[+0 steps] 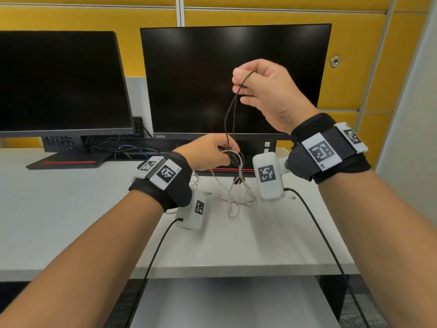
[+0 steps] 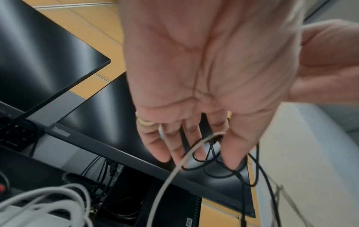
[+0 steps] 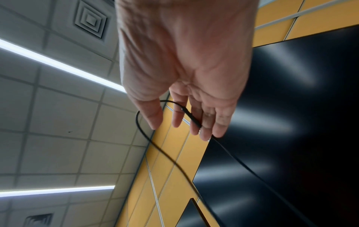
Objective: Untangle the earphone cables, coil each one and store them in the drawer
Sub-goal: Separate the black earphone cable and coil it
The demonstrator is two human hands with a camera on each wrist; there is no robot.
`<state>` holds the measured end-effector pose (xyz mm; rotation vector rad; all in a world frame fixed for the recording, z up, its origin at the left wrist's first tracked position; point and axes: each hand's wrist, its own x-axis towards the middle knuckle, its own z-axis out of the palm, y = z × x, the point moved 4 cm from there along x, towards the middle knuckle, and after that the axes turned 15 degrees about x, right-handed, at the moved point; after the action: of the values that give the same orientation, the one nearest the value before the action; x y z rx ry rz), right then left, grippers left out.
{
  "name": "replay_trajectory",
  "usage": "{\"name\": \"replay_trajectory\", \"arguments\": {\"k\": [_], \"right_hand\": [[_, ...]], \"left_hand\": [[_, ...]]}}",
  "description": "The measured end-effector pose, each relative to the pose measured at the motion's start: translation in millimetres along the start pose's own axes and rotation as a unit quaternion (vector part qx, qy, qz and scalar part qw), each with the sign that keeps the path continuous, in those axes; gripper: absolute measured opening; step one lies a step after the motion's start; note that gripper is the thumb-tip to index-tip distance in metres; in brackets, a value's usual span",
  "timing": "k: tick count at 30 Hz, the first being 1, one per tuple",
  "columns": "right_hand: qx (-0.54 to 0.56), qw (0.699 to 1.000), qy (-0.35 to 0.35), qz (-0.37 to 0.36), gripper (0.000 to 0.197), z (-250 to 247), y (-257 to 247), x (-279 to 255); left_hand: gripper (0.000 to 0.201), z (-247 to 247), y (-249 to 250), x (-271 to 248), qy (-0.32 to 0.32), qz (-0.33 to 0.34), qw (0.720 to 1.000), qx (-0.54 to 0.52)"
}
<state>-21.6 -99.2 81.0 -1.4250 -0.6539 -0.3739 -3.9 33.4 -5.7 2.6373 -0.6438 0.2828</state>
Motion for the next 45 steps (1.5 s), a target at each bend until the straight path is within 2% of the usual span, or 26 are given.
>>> {"name": "replay_trajectory", "arguments": {"k": [2, 6, 9, 13, 15, 18, 20, 23, 28, 33, 37, 40, 43, 45], "right_hand": [[0.001, 1.0, 0.009, -0.022, 0.008, -2, -3, 3], [-0.047, 0.998, 0.017, -0.024, 0.026, -5, 1, -1], [-0.052, 0.998, -0.025, 0.036, 0.033, -4, 10, -12], [-0.095, 0.981, -0.077, 0.154, 0.021, 2, 25, -23], [-0.136, 0.975, -0.039, 0.17, 0.018, -1, 32, -21], [-0.171, 0.975, 0.045, 0.137, 0.016, -8, 38, -15], [-0.174, 0.974, 0.02, 0.143, 0.018, -8, 45, -15], [-0.164, 0.97, -0.058, 0.171, 0.034, -6, 57, -19], [-0.177, 0.968, -0.067, 0.165, 0.013, -10, 64, -23], [-0.153, 0.972, 0.019, 0.179, 0.017, -18, 67, -17], [-0.12, 0.962, 0.087, 0.23, 0.014, -28, 75, -18], [-0.036, 0.954, 0.132, 0.267, 0.015, -32, 77, -23], [-0.002, 0.96, 0.146, 0.237, 0.017, -33, 71, -21], [0.003, 0.964, 0.158, 0.214, 0.018, -34, 64, -17]], "left_hand": [[0.015, 4, -6, 1, 0.011, -0.012, 0.999, 0.044], [0.01, -4, -12, 1, 0.081, -0.021, 0.997, -0.004], [0.012, -14, -15, 2, 0.142, -0.023, 0.989, -0.033], [0.01, -22, -11, 3, 0.189, -0.011, 0.98, -0.064], [0.008, -23, -7, 2, 0.197, -0.001, 0.978, -0.072], [0.012, -21, -5, 3, 0.206, 0.006, 0.974, -0.096], [0.015, -19, -3, 4, 0.211, 0.016, 0.97, -0.123], [0.017, -18, 1, 3, 0.218, 0.032, 0.963, -0.154], [0.022, -24, -5, 1, 0.266, -0.002, 0.956, -0.124], [0.013, -23, -9, -3, 0.254, -0.005, 0.958, -0.135], [0.01, -24, -7, -11, 0.22, 0.028, 0.962, -0.157], [0.014, -22, -7, -14, 0.147, 0.034, 0.979, -0.135], [0.015, -13, -7, -14, 0.055, 0.019, 0.997, -0.043], [0.021, -10, -6, -14, 0.045, 0.008, 0.999, -0.002]]}}
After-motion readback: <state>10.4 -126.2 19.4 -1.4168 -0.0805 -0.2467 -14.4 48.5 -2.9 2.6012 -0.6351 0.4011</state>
